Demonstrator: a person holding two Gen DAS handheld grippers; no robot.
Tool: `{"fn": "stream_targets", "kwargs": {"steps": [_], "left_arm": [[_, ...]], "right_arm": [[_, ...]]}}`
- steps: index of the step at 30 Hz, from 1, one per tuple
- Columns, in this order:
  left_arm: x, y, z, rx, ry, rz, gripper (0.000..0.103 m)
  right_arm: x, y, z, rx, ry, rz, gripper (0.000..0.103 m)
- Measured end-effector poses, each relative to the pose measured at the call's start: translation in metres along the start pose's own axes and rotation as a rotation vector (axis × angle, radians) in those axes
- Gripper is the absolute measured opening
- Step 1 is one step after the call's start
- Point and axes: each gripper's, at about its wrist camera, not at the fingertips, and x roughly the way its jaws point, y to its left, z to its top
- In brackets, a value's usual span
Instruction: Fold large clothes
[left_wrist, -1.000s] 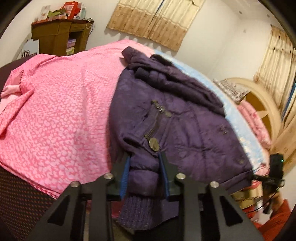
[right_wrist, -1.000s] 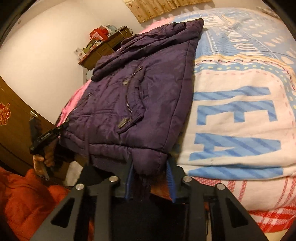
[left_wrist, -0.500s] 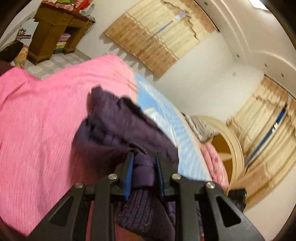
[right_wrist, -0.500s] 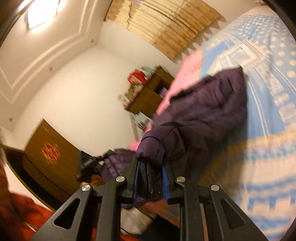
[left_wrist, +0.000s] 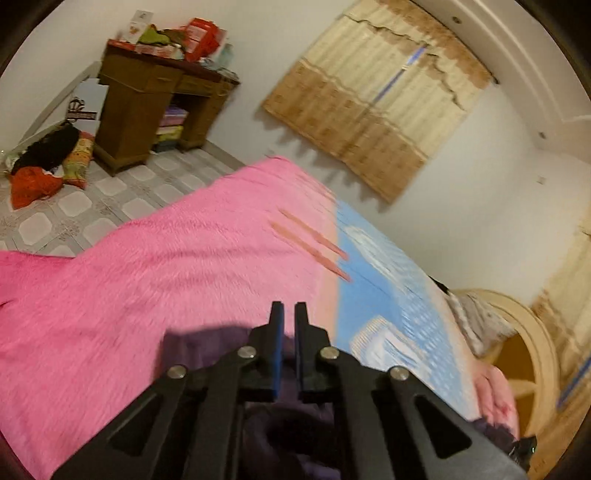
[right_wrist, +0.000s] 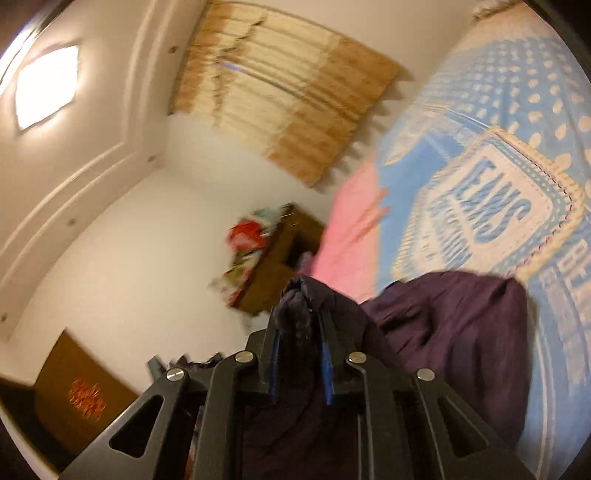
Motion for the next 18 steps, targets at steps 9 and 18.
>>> {"fn": "stream_targets", "kwargs": {"steps": [9,18], "left_arm": [[0.128,0.078,-0.039,-0.118,0.16,0.239,0.005],[0.049,0.052,-0.01,0.223,0.201,-0.01,0.083]], "right_arm": [[0.071,-0.096,0.0,0.014,-0.078,-0.325,0.012],[0.04,-0.062,0.011,-0.037,-0.034,-0.249,0.074]]}}
